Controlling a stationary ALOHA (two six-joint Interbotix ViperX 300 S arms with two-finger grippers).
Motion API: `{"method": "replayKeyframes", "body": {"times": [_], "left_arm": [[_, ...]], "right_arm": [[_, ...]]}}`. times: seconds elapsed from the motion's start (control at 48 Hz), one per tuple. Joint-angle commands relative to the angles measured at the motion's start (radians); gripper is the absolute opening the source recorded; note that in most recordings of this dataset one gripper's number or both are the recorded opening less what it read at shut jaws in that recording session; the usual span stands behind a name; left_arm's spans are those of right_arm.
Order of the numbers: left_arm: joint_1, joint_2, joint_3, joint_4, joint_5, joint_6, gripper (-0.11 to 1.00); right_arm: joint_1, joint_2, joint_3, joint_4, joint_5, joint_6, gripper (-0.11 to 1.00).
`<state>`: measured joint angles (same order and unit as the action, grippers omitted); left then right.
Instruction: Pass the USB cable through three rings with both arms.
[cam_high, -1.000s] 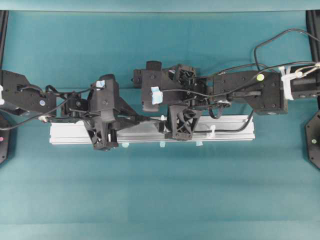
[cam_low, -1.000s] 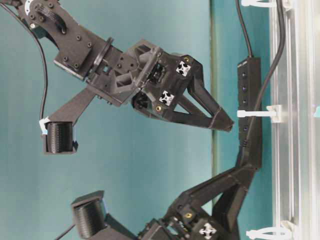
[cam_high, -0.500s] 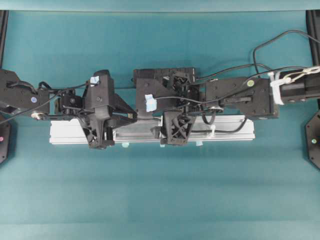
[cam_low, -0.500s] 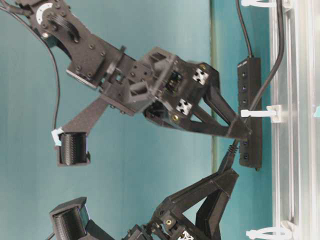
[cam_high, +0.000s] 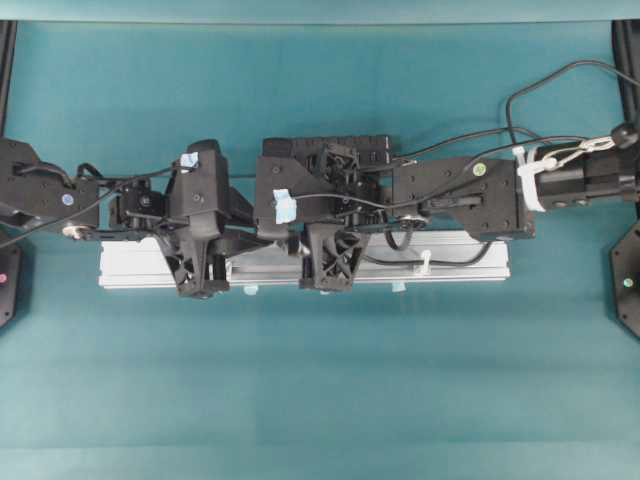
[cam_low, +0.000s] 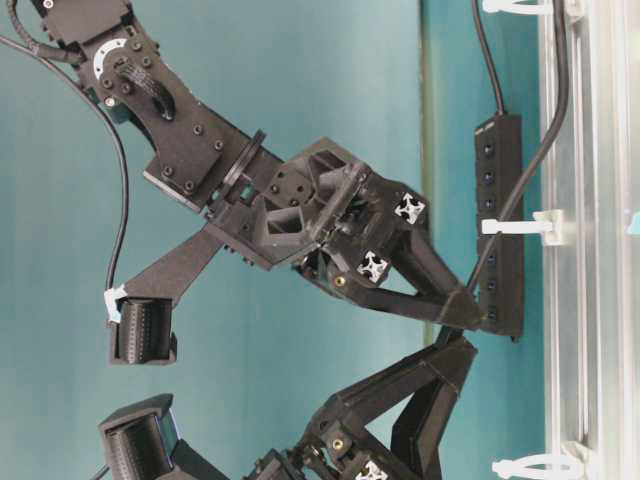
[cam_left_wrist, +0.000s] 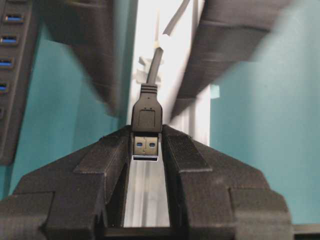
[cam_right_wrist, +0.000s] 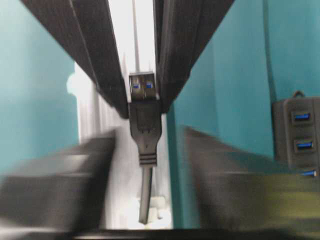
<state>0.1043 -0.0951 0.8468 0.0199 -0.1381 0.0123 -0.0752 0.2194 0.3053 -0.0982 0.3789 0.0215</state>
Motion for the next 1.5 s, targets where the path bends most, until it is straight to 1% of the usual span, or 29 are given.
{"method": "replayKeyframes", "body": {"times": [0.0, 0.042, 0.479, 0.625, 0.667, 0.854, 0.896, 1.042, 1.188, 1.479], "left_arm": [[-0.003, -0.017, -0.015, 0.003, -0.003, 0.000, 0.23], [-0.002, -0.017, -0.015, 0.003, -0.003, 0.000, 0.23], [-0.003, -0.051, 0.003, 0.003, -0.002, 0.005, 0.23], [-0.002, -0.087, 0.008, 0.003, 0.043, 0.005, 0.24], [-0.003, -0.101, 0.009, 0.002, 0.067, 0.003, 0.29], [-0.003, -0.192, 0.014, 0.003, 0.198, 0.002, 0.77], [-0.003, -0.212, 0.017, 0.003, 0.215, 0.002, 0.81], [-0.003, -0.268, 0.038, 0.003, 0.238, 0.000, 0.78], [-0.003, -0.328, 0.074, 0.003, 0.238, -0.002, 0.78], [-0.003, -0.434, 0.140, 0.003, 0.261, -0.002, 0.78]], "right_arm": [[0.002, -0.008, -0.014, -0.002, -0.008, -0.006, -0.01], [0.002, -0.008, -0.014, -0.003, -0.005, -0.005, -0.04], [0.002, -0.005, -0.021, -0.002, 0.011, -0.005, -0.04], [0.003, 0.002, -0.035, -0.002, 0.038, -0.006, -0.04], [0.002, 0.003, -0.041, -0.002, 0.046, -0.006, -0.04], [0.002, 0.014, -0.066, -0.003, 0.077, -0.009, -0.04], [0.002, 0.015, -0.071, -0.003, 0.081, -0.009, -0.04], [0.003, 0.020, -0.077, -0.003, 0.081, -0.031, -0.04], [0.008, 0.028, -0.083, -0.003, 0.091, -0.055, -0.04], [0.043, 0.095, -0.138, 0.002, 0.152, -0.055, -0.04]]}}
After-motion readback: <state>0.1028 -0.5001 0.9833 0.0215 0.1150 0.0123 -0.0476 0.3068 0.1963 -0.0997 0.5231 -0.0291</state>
